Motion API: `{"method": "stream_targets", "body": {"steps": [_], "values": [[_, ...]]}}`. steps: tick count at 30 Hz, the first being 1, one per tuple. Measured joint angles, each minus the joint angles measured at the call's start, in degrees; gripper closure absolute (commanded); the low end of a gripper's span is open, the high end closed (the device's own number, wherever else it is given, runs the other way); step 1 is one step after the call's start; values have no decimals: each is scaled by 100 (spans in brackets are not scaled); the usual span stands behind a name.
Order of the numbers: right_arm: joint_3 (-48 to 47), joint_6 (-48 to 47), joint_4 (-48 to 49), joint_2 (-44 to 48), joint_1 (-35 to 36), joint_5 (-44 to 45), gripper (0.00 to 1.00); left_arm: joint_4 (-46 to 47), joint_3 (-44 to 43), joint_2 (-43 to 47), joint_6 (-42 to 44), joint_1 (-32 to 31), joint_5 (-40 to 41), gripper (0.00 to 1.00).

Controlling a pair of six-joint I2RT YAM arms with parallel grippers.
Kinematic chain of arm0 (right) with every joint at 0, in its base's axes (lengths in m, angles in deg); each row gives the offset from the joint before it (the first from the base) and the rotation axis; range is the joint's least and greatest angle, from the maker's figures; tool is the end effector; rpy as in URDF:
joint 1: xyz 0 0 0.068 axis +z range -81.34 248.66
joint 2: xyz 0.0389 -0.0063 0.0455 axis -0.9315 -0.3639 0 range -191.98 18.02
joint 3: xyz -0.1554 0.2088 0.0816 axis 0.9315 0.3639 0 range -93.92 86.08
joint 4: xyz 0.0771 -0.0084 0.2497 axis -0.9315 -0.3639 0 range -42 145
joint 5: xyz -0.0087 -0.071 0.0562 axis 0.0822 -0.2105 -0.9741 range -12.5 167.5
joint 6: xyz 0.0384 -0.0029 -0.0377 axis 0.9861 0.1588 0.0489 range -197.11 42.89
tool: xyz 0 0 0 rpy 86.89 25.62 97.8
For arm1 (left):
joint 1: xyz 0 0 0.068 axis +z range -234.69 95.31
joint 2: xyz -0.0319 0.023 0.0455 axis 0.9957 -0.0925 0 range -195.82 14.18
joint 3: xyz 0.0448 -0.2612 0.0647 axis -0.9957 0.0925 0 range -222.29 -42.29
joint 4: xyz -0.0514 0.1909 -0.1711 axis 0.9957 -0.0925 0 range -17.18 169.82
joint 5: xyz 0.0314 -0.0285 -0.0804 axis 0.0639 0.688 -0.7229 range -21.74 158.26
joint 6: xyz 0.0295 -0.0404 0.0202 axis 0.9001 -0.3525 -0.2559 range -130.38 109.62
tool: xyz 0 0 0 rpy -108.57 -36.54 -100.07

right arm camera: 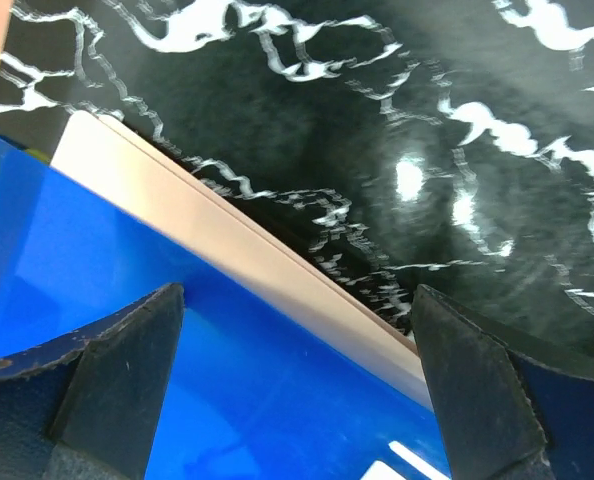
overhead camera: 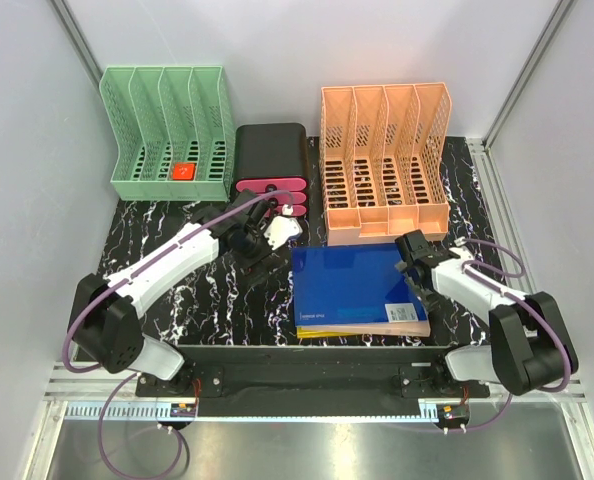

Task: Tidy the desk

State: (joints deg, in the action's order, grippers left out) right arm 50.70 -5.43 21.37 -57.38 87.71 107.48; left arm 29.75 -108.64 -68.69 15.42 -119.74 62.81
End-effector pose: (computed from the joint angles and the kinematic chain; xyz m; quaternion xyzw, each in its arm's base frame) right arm 0.2036 0.0514 0.1567 0.4568 0.8408 -0.0822 0.2787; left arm 0.2294 -0.1651 0.2629 0.5036 0.8385 -0.0628 0.1982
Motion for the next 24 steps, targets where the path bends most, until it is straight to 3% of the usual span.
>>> {"method": "stream_targets", "body": {"steps": [14, 19, 24], "values": [[-35, -339, 448, 138, 15, -1434, 0, -57, -107, 61, 223, 160, 149, 1], [68, -168, 507, 310, 487, -1882, 0, -92, -107, 120, 243, 168, 164, 1], [-269, 87, 468, -155, 1152, -2284, 0, -107, -107, 177, 267, 184, 173, 1]]}}
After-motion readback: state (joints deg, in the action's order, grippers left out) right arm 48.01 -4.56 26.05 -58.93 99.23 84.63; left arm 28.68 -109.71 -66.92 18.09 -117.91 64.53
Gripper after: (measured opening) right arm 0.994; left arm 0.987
